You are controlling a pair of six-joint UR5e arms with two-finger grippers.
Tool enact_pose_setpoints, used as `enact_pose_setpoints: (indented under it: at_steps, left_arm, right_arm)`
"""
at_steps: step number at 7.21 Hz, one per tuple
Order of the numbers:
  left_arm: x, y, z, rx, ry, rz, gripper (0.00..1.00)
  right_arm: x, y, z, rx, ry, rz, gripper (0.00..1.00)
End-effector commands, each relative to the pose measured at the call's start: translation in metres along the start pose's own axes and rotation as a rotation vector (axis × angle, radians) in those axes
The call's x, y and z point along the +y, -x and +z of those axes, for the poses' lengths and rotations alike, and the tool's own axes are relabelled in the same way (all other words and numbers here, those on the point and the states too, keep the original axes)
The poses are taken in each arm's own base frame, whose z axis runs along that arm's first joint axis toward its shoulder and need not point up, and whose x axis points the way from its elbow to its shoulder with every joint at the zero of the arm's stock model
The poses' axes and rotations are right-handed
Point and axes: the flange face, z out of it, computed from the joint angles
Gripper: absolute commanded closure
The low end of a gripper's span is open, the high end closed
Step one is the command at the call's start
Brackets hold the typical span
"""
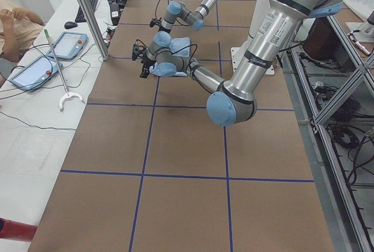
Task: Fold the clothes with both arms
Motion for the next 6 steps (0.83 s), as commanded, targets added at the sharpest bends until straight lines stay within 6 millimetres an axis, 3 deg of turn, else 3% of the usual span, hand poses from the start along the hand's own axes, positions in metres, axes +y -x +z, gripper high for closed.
enact_pose_setpoints:
  at_steps: [1, 2, 3, 4, 5, 6]
  left_arm:
    - [0.002, 0.000, 0.001, 0.001, 0.001, -0.009, 0.00]
    - [0.003, -0.002, 0.001, 0.004, 0.003, -0.029, 0.00]
    - [0.005, 0.007, 0.002, -0.003, 0.008, -0.021, 0.00]
    - [0.002, 0.010, 0.001, -0.009, 0.008, 0.057, 0.00]
    - [-0.005, 0.034, -0.002, -0.025, 0.028, 0.170, 0.00]
    - [-0.026, 0.080, -0.016, -0.039, 0.061, 0.242, 0.00]
  right_arm:
    - [-0.082, -0.028, 0.022, 0.098, -0.025, -0.028, 1.00]
    - [-0.116, -0.040, 0.008, 0.083, -0.006, -0.012, 1.00]
    - [-0.148, -0.064, -0.006, 0.071, 0.017, -0.034, 1.00]
    - [-0.172, -0.123, -0.020, 0.071, 0.041, -0.085, 1.00]
    - [-0.204, -0.191, -0.046, 0.051, 0.093, -0.125, 1.00]
    - [-0.233, -0.272, -0.070, 0.043, 0.148, -0.150, 1.00]
